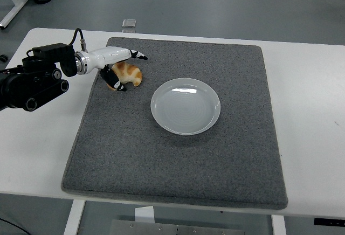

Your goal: Place the bread on the plate

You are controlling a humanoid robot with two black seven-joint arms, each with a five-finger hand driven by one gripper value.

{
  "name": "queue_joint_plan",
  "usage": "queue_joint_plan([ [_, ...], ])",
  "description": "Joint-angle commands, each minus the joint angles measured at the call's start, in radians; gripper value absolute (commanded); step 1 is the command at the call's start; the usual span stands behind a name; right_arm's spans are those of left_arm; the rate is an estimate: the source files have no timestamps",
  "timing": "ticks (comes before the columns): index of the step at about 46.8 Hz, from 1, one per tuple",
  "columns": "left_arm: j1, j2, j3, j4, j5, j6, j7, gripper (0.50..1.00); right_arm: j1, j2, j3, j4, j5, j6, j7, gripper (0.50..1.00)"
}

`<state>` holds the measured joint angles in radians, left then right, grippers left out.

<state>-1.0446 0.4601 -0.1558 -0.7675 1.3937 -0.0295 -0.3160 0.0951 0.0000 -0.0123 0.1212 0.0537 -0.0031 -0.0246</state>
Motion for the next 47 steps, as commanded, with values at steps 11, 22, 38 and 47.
queue_joint_plan([
  [11,-0.003,0.0,0.001,-0.001,0.001,0.002,0.0,0.836,0.0,0.0,0.0,0.0,0.0,0.0,0.0,0.952],
  [22,-0.002,0.002,0.002,-0.003,-0.001,0.0,0.0,0.816,0.0,0.0,0.0,0.0,0.0,0.0,0.0,0.952],
  [38,0.003,0.002,0.002,-0.003,-0.001,0.0,-0.002,0.816,0.0,0.0,0.0,0.0,0.0,0.0,0.0,0.952],
  [47,0.001,0.003,0.002,-0.003,-0.001,0.0,-0.002,0.697,0.0,0.0,0.0,0.0,0.0,0.0,0.0,0.954],
])
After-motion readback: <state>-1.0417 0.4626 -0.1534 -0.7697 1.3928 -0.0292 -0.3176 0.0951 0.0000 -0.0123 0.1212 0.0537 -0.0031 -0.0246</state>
